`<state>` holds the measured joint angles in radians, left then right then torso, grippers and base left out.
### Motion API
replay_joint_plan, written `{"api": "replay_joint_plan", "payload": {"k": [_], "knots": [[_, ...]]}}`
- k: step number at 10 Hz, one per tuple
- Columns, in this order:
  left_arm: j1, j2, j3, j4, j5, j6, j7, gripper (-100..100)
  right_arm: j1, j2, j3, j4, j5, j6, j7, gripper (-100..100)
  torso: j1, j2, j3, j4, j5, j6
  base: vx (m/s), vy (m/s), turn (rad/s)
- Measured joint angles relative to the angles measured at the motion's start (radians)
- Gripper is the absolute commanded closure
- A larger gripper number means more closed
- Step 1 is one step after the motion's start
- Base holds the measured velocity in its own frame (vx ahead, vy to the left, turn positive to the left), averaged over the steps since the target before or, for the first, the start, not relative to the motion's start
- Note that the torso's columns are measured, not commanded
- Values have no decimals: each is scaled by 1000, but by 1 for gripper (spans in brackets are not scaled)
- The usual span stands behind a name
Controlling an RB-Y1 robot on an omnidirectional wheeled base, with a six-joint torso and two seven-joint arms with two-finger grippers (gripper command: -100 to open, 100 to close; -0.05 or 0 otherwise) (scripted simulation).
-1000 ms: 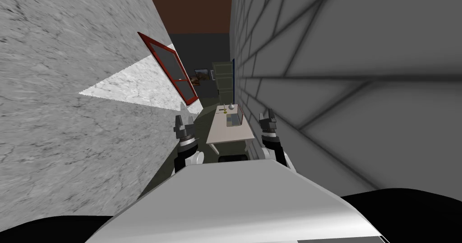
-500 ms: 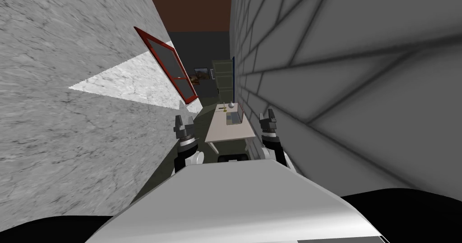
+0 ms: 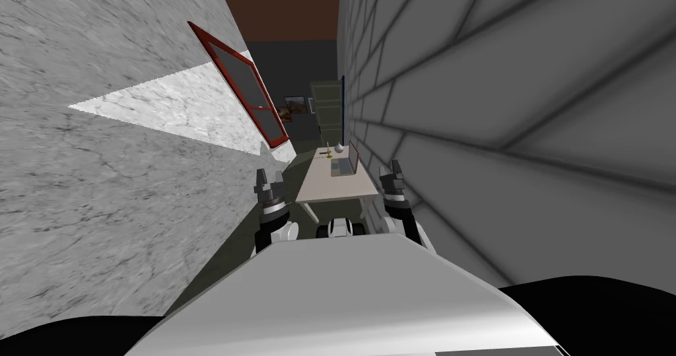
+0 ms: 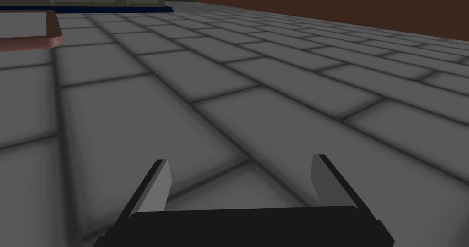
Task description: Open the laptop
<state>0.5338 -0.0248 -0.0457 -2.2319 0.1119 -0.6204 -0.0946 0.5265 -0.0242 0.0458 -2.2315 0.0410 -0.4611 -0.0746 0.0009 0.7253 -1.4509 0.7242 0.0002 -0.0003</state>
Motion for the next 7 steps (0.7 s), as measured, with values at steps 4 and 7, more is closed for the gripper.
{"api": "replay_joint_plan", "payload": {"k": [4,7], "knots": [[0,0,0,0,0,0,0,0,4,-80,-36,42,59,15,38,-100,-1,13,-25,14,0,0,-5,36,96],[0,0,0,0,0,0,0,0,2,-151,-75,97,117,24,75,-100,-1,13,-25,14,0,0,-4,42,144]]}}
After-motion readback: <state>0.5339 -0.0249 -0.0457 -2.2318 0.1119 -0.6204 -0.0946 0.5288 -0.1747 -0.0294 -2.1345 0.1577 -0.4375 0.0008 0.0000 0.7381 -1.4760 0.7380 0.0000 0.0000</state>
